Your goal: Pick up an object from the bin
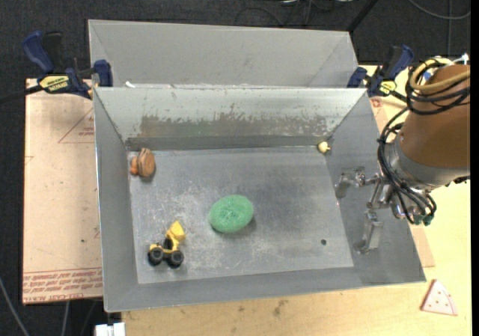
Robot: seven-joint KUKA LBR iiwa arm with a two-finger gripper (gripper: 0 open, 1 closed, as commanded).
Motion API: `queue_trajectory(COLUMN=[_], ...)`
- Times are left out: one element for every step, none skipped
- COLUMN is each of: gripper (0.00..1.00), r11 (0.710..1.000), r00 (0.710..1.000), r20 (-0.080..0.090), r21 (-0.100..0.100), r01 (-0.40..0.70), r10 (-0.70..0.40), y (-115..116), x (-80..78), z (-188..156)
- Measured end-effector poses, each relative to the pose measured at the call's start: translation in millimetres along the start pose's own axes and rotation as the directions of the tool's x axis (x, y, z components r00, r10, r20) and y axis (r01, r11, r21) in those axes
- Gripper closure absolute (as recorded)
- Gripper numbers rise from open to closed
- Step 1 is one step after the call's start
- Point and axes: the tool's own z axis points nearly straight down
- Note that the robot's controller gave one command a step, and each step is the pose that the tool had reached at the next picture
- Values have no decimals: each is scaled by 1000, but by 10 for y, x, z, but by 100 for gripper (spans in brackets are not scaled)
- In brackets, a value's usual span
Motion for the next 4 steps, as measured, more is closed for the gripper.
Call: queue_trajectory(gripper=[0,0,0,0], r11=[1000,1000,1000,1000], r00=[1000,1000,1000,1000], r20=[8,15,5,8], r21=[1,2,-1,3], r01=[3,0,-17,29], r10=[-3,0,17,-29], y=[5,286,540,812], x=[-17,-266,-181,-667], z=[-39,570,922,888])
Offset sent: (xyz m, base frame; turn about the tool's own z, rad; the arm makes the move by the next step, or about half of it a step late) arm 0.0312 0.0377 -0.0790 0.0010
